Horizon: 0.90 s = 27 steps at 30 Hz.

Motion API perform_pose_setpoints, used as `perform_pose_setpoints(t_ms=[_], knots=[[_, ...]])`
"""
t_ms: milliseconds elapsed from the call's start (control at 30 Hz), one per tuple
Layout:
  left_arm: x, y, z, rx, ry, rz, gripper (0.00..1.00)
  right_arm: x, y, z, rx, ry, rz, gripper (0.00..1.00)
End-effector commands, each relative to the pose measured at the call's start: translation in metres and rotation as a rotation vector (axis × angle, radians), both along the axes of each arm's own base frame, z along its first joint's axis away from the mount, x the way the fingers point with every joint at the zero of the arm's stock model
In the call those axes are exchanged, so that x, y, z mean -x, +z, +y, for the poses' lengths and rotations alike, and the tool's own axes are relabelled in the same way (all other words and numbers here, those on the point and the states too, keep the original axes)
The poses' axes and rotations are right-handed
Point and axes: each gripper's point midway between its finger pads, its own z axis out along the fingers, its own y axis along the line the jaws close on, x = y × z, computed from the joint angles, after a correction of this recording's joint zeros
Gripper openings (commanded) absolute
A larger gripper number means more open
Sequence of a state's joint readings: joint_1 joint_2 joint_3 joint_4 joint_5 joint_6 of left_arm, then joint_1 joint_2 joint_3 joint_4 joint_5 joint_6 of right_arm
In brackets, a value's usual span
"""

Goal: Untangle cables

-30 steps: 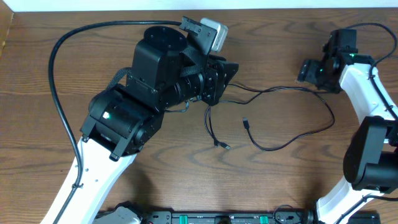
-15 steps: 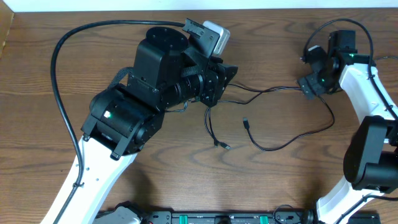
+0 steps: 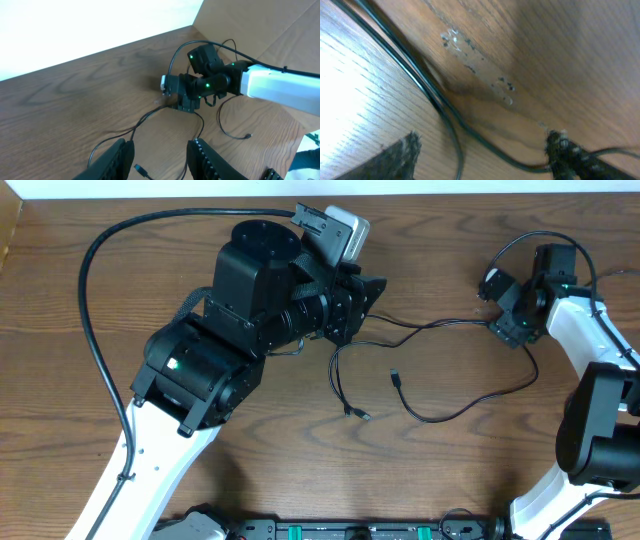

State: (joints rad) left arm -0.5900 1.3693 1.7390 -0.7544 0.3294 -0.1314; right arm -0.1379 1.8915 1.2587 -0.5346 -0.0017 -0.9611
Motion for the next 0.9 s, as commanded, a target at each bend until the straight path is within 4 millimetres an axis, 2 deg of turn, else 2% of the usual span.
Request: perform_pose_setpoints(t_ms=[0,33,100,167,200,233,300,400,667,767,833,867], knots=[[-0.003,0.005,0.001,0.008,0.018,-0.010,0.40,0.005,-0.012,0.002,-0.004,0.017,0.012,0.69],[-0.003,0.005,0.001,0.009,0.018,-0.011,0.40,0.006,-0.015,0.002,-0.004,0.018,0.012,0.71],[-0.003,0.006,0.001,0.010,0.017,-0.012,0.40,0.007,-0.020,0.002,-0.003,0.017,0.003,0.63],[-0.003,0.006,0.001,0.011,0.018,-0.014,0.40,0.008,-0.021,0.003,-0.007,0.019,0.005,0.62],[-0.003,0.006,0.001,0.011,0.018,-0.014,0.40,0.008,-0.021,0.004,-0.014,0.022,0.002,0.59],[-0.004,0.007,0.001,0.013,0.018,-0.016,0.40,0.006,-0.021,0.006,-0.023,0.025,-0.005,0.51],[-0.004,0.007,0.001,0.015,0.019,-0.014,0.40,0.006,-0.021,0.007,-0.029,0.020,-0.006,0.48],[-0.004,0.008,0.001,0.017,0.019,-0.017,0.40,0.006,-0.021,0.007,-0.030,0.017,-0.006,0.35],[-0.003,0.008,0.001,0.018,0.018,-0.018,0.40,0.006,-0.022,0.011,-0.059,0.017,-0.006,0.41],[-0.003,0.008,0.001,0.018,0.019,-0.017,0.40,0.008,-0.033,0.014,-0.074,0.012,0.021,0.41],[-0.003,0.008,0.001,0.018,0.018,-0.018,0.40,0.010,-0.042,0.014,-0.081,0.002,0.040,0.30],[-0.003,0.008,0.001,0.018,0.018,-0.018,0.40,0.010,-0.045,0.014,-0.081,0.003,0.044,0.19]])
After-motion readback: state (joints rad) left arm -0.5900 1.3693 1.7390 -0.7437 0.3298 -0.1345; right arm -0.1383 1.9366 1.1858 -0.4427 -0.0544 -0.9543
